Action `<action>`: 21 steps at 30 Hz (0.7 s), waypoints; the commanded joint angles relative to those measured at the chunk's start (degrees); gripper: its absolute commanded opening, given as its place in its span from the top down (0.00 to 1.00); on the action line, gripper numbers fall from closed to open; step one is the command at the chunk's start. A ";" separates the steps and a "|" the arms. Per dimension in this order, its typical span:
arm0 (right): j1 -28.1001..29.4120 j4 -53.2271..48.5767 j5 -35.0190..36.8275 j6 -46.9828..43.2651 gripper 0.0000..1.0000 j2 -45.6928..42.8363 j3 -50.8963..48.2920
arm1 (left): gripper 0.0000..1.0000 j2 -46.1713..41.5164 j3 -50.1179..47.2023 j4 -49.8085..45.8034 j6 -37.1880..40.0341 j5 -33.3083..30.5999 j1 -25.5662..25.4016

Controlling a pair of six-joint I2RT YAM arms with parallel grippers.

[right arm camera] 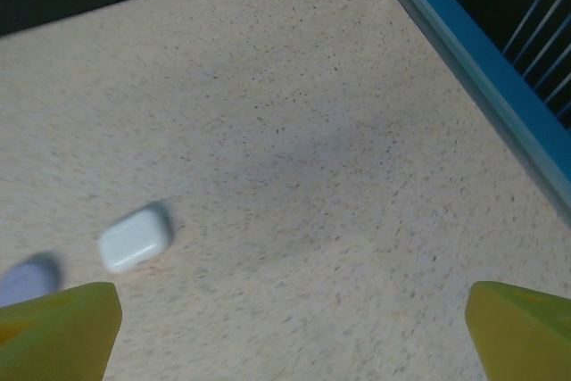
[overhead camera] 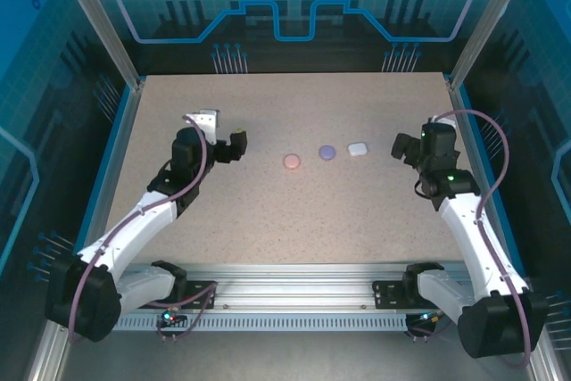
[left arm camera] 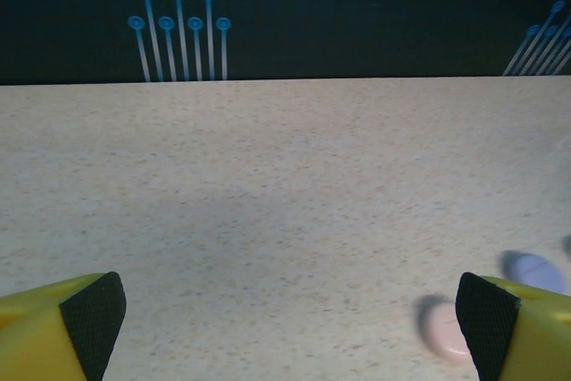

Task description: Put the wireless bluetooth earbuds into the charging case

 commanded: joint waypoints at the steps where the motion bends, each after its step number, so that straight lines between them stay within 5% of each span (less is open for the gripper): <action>1: -0.76 14.71 2.64 -10.08 0.00 2.44 -6.44 | 0.01 -2.38 -6.29 10.81 5.63 -6.20 1.26; 11: 0.97 61.16 -8.31 -16.78 0.00 16.83 -26.18 | 0.01 8.96 -25.54 40.41 5.86 -9.21 6.45; 16: 1.64 77.44 -13.38 -21.04 0.00 28.85 -28.12 | 0.01 17.20 -24.33 46.61 8.87 -0.21 9.80; 18: 0.97 66.53 -15.30 -20.41 0.00 27.60 -24.05 | 0.01 21.47 -24.39 50.45 8.30 3.08 11.53; 19: 0.64 69.06 -16.31 -20.64 0.00 28.78 -23.93 | 0.01 23.26 -23.39 50.61 7.92 3.94 12.01; 21: 0.13 67.89 -17.30 -20.35 0.00 28.40 -23.70 | 0.01 22.91 -19.23 42.05 6.90 5.58 13.59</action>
